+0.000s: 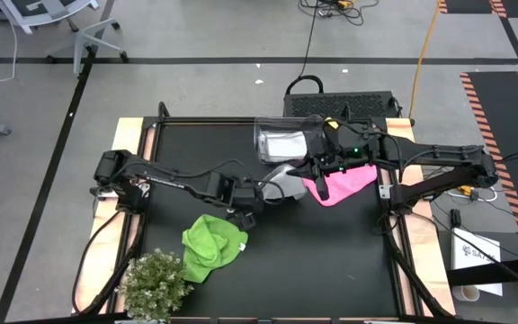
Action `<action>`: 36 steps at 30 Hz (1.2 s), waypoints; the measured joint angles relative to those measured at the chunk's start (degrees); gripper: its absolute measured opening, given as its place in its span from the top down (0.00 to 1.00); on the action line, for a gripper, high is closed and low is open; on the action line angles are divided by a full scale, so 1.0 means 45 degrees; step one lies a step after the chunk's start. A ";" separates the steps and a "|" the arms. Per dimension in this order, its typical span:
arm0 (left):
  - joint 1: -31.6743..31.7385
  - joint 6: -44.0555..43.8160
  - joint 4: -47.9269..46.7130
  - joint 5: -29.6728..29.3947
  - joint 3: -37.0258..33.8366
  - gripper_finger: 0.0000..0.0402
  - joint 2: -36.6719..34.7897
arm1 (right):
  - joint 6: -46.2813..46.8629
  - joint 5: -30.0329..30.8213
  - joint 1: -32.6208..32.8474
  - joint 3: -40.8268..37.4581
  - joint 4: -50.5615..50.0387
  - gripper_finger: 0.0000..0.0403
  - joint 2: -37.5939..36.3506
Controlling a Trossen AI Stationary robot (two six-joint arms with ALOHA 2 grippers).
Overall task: Fold microfiber towels
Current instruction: Fold the gray microfiber cloth
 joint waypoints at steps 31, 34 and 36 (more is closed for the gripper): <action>0.1291 -0.0444 0.1470 0.0294 0.0007 0.46 0.0433 | -0.0393 -0.0058 0.0455 0.0000 -0.0476 1.00 0.0000; 0.1481 -0.0506 0.1387 0.0279 0.0007 0.46 0.0433 | -0.0393 -0.0058 0.0455 0.0000 -0.0476 1.00 -0.0005; 0.1673 -0.0892 0.1363 0.0300 0.0007 0.46 0.0433 | -0.0393 -0.0058 0.0455 0.0000 -0.0468 1.00 -0.0008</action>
